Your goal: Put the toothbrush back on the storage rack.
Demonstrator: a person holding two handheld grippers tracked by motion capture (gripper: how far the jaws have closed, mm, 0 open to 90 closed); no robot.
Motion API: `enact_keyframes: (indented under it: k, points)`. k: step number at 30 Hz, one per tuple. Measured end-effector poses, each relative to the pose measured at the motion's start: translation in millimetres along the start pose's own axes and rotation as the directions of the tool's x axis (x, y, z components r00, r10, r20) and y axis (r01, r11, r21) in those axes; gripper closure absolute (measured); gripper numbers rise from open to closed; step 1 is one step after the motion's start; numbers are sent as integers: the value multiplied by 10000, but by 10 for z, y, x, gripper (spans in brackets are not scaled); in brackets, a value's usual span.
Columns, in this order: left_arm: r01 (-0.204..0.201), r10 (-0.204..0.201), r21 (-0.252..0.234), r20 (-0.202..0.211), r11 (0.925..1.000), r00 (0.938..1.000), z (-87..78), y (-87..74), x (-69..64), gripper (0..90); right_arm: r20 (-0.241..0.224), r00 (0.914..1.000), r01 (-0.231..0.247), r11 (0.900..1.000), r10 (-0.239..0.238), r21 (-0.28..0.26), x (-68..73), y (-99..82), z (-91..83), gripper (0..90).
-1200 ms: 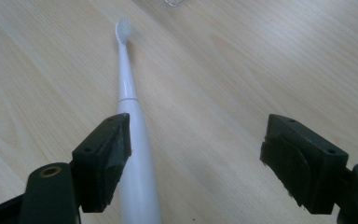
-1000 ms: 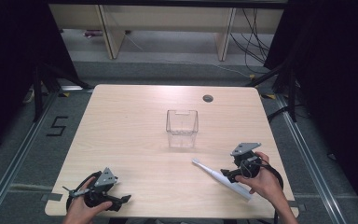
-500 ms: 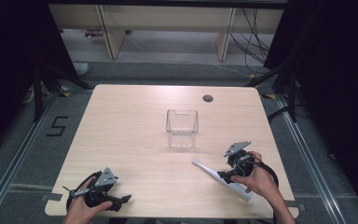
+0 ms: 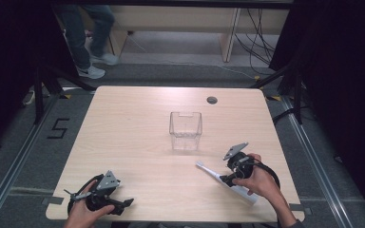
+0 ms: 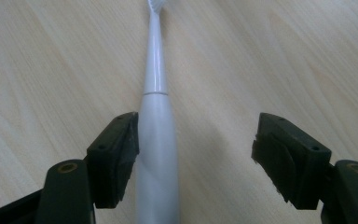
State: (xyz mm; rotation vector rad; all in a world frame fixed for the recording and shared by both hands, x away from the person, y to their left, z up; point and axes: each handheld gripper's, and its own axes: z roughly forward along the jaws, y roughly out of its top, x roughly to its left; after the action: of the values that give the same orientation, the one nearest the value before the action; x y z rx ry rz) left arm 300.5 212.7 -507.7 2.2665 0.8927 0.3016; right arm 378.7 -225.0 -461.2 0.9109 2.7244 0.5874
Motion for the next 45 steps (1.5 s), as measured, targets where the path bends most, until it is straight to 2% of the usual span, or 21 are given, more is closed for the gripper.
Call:
enact_keyframes:
  k: [6,7,10,12,13,14,15,18,19,20,25,29,32,35,37,38,39,40,41,42,45]
  points:
    - [3,-3,7,-8,10000,10000,0,0,1,151,-61,10000,-23,9998,24,190,9,24,11,337]
    - [4,-4,3,-7,10000,10000,0,-1,0,152,-111,9998,155,9997,-152,191,2,36,15,347]
    - [-1,1,1,-3,10000,10000,-1,1,0,151,-178,9997,143,9995,-138,281,-1,49,28,360]
    - [-5,5,-1,0,10000,10000,-2,1,0,151,-187,9994,287,9977,-276,618,-7,66,41,375]
    - [3,-3,-2,-6,10000,10000,-1,0,0,151,-39,9991,434,9979,-432,488,-5,72,45,378]
    - [3,-3,-2,-6,10000,10000,-1,0,0,152,-39,9991,434,9979,-432,488,-5,72,45,378]
    - [5,-5,-7,-6,10000,10000,-1,0,0,151,-99,9997,208,9985,-204,498,19,84,56,383]
    - [5,-5,-8,-8,10000,10000,-1,0,0,151,-185,9996,233,9982,-224,547,17,96,62,397]
    - [-7,7,-8,-2,10000,10000,-2,1,0,151,-318,9995,75,9974,-52,716,22,105,63,406]
    - [-38,38,7,-10,10000,10000,-4,2,2,151,-266,9991,346,9974,-329,629,11,111,65,410]
    - [-18,18,-10,-7,10000,10000,-4,1,1,151,-298,9994,178,9965,-155,811,23,140,75,432]
    - [-13,13,-16,-14,10000,10000,-4,2,1,151,-467,9983,397,9954,-358,866,21,162,88,440]
    - [-18,18,-11,-10,10000,10000,-4,2,1,151,-572,9980,332,9943,-275,1016,46,172,107,458]
    - [-31,31,-8,-5,10000,10000,-4,2,0,151,-649,9965,600,9892,-517,1334,68,189,130,486]
    - [-14,14,-19,-11,10000,10000,-5,2,0,151,-673,9967,548,9869,-450,1516,87,200,137,509]
    - [-13,13,-21,-10,10000,10000,-5,2,0,152,-666,9945,906,9840,-812,1534,61,208,142,517]
    - [-13,13,-21,-10,10000,10000,-5,2,0,151,-666,9945,906,9840,-812,1534,61,208,142,517]
    - [-26,26,-13,-5,10000,10000,-5,2,0,151,-654,9968,565,9837,-459,1706,88,224,148,538]
    - [-26,26,-13,-5,10000,10000,-5,2,0,151,-654,9968,565,9837,-459,1706,88,224,148,538]
    - [-28,28,-17,-7,10000,10000,-6,3,0,151,-828,9943,804,9811,-667,1762,76,240,158,548]
    - [-22,22,-27,-9,10000,10000,-7,3,0,151,-764,9959,623,9774,-477,2018,86,259,171,560]
